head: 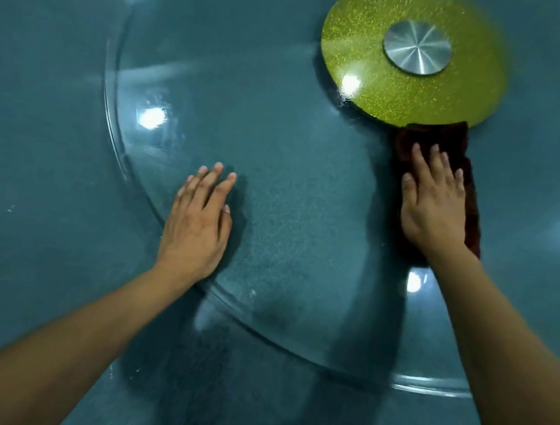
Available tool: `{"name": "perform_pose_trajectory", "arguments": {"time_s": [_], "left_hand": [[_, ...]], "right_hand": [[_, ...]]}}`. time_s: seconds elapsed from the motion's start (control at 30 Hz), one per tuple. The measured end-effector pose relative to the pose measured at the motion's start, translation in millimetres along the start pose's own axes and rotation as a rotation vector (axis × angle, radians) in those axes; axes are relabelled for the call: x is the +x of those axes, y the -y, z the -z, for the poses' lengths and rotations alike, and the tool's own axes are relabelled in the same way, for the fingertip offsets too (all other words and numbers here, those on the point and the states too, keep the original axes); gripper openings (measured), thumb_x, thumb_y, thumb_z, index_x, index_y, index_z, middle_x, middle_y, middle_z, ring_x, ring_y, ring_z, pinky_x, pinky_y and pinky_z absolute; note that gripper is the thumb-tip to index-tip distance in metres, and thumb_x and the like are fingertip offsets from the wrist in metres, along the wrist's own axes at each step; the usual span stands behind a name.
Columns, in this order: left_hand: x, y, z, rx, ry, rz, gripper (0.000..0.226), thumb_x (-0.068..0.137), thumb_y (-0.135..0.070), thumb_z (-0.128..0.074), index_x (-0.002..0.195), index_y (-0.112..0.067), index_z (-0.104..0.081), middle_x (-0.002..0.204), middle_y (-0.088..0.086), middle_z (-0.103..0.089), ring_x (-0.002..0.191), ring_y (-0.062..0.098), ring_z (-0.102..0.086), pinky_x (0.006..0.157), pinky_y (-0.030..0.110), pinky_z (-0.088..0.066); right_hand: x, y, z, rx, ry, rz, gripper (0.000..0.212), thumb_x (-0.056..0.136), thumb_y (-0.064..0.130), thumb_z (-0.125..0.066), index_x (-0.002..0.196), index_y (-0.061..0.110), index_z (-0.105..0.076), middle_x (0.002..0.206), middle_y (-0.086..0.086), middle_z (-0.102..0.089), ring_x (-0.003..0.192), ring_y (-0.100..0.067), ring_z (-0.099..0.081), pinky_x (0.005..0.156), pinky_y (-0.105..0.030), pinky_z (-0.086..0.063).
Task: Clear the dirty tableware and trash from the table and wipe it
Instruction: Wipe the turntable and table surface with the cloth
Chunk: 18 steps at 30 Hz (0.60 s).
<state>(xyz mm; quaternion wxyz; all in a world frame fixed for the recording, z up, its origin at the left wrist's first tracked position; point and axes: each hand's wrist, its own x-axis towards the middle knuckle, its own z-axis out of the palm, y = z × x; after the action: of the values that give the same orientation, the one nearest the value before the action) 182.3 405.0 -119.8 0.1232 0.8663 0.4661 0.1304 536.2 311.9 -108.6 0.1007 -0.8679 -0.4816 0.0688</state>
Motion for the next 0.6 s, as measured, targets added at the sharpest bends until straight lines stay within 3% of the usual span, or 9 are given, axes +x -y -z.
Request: {"name": "perform_pose_trajectory", "arguments": {"time_s": [0.2,0.3,0.47,0.6], "left_hand": [[3.6,9.3,0.7,-0.027,-0.008,-0.005,0.052,0.102,-0.025,-0.032,0.152,-0.016,-0.042,0.161,0.008,-0.035,0.151,0.028,-0.028,0.125,0.044,-0.02],[12.6,23.8,2.5,-0.048,-0.005,-0.037,0.051,0.101,-0.022,-0.036,0.15,-0.015,-0.044,0.159,0.009,-0.038,0.148,0.03,-0.032,0.123,0.048,-0.025],[41.5,56.7,12.2,0.006,0.002,-0.105,0.044,0.104,-0.014,-0.042,0.147,-0.012,-0.048,0.155,0.015,-0.042,0.142,0.038,-0.039,0.118,0.052,-0.031],[62.3,74.0,22.9,0.118,0.007,-0.086,0.043,0.103,-0.011,-0.046,0.146,-0.009,-0.048,0.152,0.023,-0.044,0.131,0.049,-0.047,0.11,0.057,-0.037]], "right_hand": [[-161.6,97.8,-28.9,0.01,0.143,0.434,0.057,0.104,0.037,-0.036,0.159,0.027,-0.024,0.166,-0.004,-0.02,0.154,-0.02,-0.015,0.125,-0.045,-0.012],[-212.9,127.8,-38.2,0.033,0.188,0.501,0.058,0.106,0.038,-0.037,0.16,0.029,-0.018,0.167,0.001,-0.016,0.155,-0.015,-0.008,0.125,-0.044,-0.012],[-179.7,126.0,-39.0,0.055,0.201,0.635,0.054,0.107,0.037,-0.033,0.16,0.029,-0.021,0.167,0.0,-0.017,0.155,-0.015,-0.01,0.126,-0.041,-0.008],[-82.8,81.2,-29.8,0.052,0.03,0.387,0.053,0.104,0.037,-0.034,0.156,0.027,-0.033,0.163,-0.004,-0.029,0.151,-0.02,-0.024,0.125,-0.041,-0.012]]}}
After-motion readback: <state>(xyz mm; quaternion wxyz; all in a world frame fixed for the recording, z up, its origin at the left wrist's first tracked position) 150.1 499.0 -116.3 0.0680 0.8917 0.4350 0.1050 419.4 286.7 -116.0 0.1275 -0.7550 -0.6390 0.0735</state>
